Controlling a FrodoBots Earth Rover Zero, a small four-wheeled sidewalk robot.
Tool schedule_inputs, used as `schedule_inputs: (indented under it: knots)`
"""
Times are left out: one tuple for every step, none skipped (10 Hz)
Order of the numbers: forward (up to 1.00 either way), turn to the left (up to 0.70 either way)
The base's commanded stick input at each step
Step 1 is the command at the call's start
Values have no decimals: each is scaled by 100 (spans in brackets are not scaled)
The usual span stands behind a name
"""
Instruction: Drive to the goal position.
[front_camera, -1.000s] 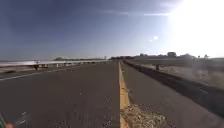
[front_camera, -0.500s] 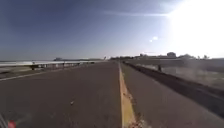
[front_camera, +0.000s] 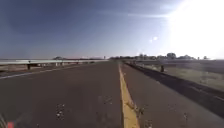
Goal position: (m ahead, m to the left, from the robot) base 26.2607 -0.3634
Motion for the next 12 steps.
schedule_inputs:
  knots:
    - [70, 0]
    - [70, 0]
    - [70, 0]
    - [70, 0]
    - [70, 0]
    - [70, 0]
    - [70, 0]
    - [70, 0]
    - [70, 0]
    - [70, 0]
    - [70, 0]
    - [70, 0]
